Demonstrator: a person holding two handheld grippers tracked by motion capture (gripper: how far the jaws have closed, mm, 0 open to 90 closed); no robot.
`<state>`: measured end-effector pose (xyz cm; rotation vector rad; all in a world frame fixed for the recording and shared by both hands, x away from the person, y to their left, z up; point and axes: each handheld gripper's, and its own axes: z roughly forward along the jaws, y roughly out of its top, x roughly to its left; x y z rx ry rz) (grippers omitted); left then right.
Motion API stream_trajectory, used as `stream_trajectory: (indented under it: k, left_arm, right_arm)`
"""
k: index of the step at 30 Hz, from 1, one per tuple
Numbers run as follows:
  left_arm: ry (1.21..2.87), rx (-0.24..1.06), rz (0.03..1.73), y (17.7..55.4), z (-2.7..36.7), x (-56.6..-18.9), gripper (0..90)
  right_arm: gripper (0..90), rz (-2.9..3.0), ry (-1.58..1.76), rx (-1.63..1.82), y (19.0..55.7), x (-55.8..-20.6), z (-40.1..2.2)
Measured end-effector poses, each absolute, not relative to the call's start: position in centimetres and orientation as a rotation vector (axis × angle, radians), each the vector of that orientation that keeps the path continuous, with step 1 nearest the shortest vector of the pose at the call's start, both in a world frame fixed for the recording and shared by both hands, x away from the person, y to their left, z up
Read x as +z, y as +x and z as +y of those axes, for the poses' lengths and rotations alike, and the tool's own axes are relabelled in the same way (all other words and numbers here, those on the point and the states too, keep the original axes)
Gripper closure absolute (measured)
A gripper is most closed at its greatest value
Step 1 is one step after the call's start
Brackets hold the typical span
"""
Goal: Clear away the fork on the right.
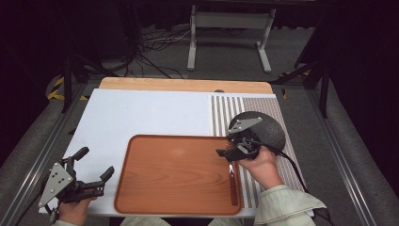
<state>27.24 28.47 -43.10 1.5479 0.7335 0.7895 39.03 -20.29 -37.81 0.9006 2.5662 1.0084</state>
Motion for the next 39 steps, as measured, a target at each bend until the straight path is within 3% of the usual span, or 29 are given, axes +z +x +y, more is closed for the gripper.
stream_trajectory:
  k: [6,10,39]
  left_arm:
    - [1.542,0.792,0.736,27.2,28.6,-43.0,0.7]
    - [1.544,0.792,0.736,27.2,28.6,-43.0,0.7]
    - [1.538,0.794,0.74,27.1,28.6,-43.0,0.7]
  right_arm:
    - [5.4,2.456,0.867,1.108,37.7,-36.3,-21.6]
    - [0.6,2.394,0.839,1.155,36.9,-35.7,-22.3]
    - [0.0,2.107,0.759,1.315,31.4,-35.1,-28.0]
